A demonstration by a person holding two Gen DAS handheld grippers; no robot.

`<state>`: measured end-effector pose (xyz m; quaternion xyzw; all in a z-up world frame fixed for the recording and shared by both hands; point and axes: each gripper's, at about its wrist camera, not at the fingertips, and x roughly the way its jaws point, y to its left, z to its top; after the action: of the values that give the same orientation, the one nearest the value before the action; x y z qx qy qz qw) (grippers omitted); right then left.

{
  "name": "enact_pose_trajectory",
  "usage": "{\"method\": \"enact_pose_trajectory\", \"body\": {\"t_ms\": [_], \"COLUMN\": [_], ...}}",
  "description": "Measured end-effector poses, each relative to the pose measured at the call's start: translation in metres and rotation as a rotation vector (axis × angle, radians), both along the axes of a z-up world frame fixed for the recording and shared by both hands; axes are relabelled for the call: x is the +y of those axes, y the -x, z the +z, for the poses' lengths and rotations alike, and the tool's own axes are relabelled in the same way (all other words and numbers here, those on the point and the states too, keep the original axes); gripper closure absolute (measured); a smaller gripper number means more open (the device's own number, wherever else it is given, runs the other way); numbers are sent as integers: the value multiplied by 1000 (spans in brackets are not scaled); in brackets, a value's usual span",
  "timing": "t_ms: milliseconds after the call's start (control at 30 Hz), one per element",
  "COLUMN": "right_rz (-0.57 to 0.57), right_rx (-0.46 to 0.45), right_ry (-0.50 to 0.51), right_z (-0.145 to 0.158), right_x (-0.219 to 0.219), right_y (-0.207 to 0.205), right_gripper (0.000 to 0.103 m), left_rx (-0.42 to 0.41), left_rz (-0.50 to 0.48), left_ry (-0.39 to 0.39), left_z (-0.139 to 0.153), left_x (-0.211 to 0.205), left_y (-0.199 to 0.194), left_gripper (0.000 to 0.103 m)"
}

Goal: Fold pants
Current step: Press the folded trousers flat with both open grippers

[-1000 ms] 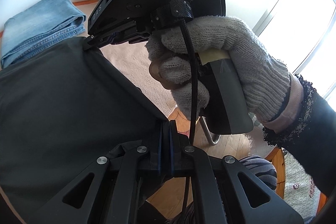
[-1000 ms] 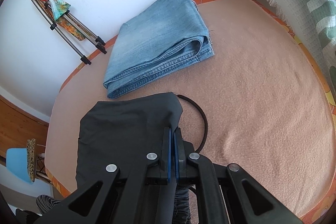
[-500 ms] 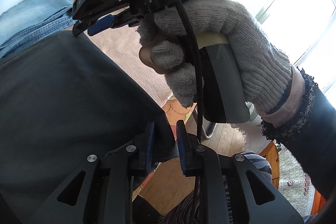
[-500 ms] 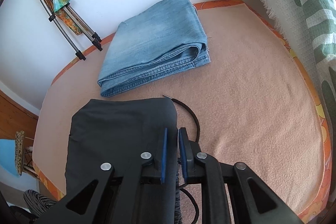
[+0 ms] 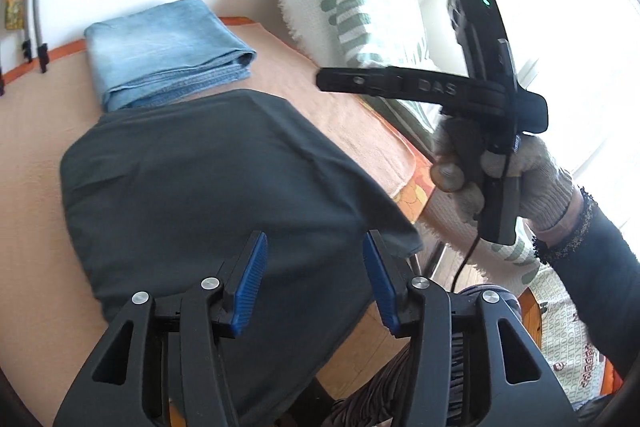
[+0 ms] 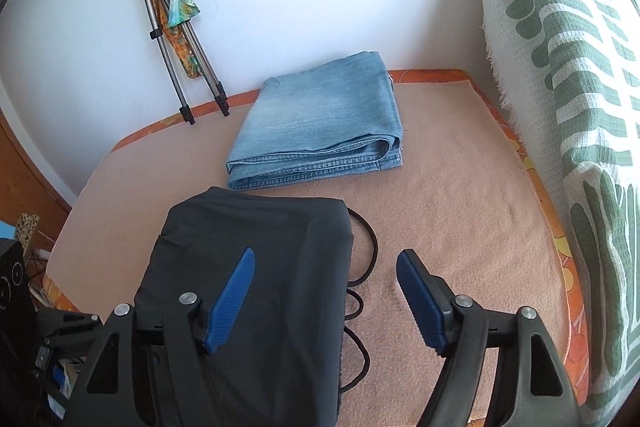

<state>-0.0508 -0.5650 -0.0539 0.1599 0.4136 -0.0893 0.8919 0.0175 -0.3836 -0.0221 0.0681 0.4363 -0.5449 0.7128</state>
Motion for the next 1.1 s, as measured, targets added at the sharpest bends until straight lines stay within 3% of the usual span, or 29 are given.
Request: {"method": "enact_pose_trajectory", "body": {"t_ms": [100,133,200,400,533,767,833,933,1100], "right_rz": [6,12,27,43,36,14,-24,-56,139], "right_rx": [-13,-4,19,96,152,203,218,192,78], "right_ry": [10,12,0,-101,-184,-249,-236,-159,-188], "right_z": [1,0,-3,-24,-40,-61,-63,-45,3], "right_x": [4,6,7,-1,-8,-19,-23,-17,50], "right_y": [7,7,5,-9,-18,-23,-23,-18,-4], "right_gripper": [17,16,13,13,13,13,18,30,41], "left_rx": [17,35,79,231,308,393,412,402,360], "left_rz": [88,126,205,351,366,389,381,371,362], "left_ry": [-14,-19,-20,-44,-69,-77,-70,-65,-68], "left_z": [0,-2,-8,-39,-58,-82,-84,-84,-85], "left_x": [31,41,60,84,75,70,70,70,63], "left_y": [-26,-36,-55,-98,-111,-120,-119,-124,-145], "left_gripper": [53,48,43,41,41,41,41,41,41]}}
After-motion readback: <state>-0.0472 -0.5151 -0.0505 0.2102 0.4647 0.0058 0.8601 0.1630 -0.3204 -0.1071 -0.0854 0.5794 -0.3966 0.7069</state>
